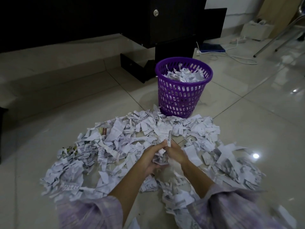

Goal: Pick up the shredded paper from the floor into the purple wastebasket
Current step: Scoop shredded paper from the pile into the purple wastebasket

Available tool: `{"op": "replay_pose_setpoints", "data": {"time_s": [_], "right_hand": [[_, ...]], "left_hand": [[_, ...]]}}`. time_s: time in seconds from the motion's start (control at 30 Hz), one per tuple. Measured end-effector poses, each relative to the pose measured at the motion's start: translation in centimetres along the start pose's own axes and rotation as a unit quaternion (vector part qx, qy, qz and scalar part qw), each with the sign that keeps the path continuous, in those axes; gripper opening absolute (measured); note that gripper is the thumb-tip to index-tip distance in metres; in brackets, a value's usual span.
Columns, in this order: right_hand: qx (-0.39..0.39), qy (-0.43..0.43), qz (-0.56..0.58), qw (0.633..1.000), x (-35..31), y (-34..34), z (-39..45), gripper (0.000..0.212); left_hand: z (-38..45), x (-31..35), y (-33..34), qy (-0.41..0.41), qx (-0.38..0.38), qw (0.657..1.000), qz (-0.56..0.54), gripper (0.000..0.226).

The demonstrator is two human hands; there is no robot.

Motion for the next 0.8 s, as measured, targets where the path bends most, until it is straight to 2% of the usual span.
{"op": "replay_pose_setpoints", "data": {"time_s": [0.07, 0.17, 0.23, 0.37, 0.5, 0.6, 0.67, 0.73, 0.8], "right_hand": [[-0.013, -0.005, -0.026, 1.000, -0.2, 0.3, -0.2, 0.021], [-0.047, 0.014, -0.004, 0.999, 0.2, 0.6, -0.4, 0.027], [-0.054, 0.041, 0.018, 0.998, 0.5, 0.5, -0.5, 0.028], [-0.033, 0.077, 0.030, 0.996, 1.2, -0.5, -0.3, 0.041], [0.033, 0.069, 0.042, 0.996, 0.6, -2.1, -0.4, 0.037], [0.082, 0.041, 0.078, 0.993, 0.0, -3.5, -0.7, 0.027], [0.094, 0.066, 0.083, 0.990, 0.2, -4.1, -0.9, 0.020], [0.118, 0.103, 0.038, 0.987, 0.4, -5.2, -1.3, 0.020], [0.162, 0.152, -0.100, 0.970, 0.6, -6.8, -1.8, 0.026]], "left_hand": [[0.3, -0.1, -0.6, -0.009, 0.028, 1.000, 0.001, 0.042], [0.5, 0.0, -1.3, -0.010, 0.070, 0.997, -0.021, 0.055], [0.8, 0.2, -2.1, -0.002, 0.105, 0.994, -0.027, 0.053], [1.0, 1.1, -3.0, 0.025, 0.147, 0.988, -0.030, 0.037], [1.1, 1.8, -2.4, 0.037, 0.152, 0.987, -0.022, 0.020], [1.1, 2.7, -1.6, 0.053, 0.136, 0.989, -0.017, 0.024], [1.1, 3.7, -1.5, 0.061, 0.128, 0.990, -0.019, 0.031], [0.8, 4.9, -1.6, 0.061, 0.129, 0.990, -0.010, 0.028], [0.5, 6.0, -1.3, 0.061, 0.117, 0.991, 0.000, 0.019]]}}
Point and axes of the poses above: each hand's wrist, its own z-axis towards the middle knuckle, its own y-axis out of the palm, x = y × z, the point moved 9 cm from there along z, towards the middle knuckle, and after that the axes turned 15 degrees about -x, right-handed, at the moved point
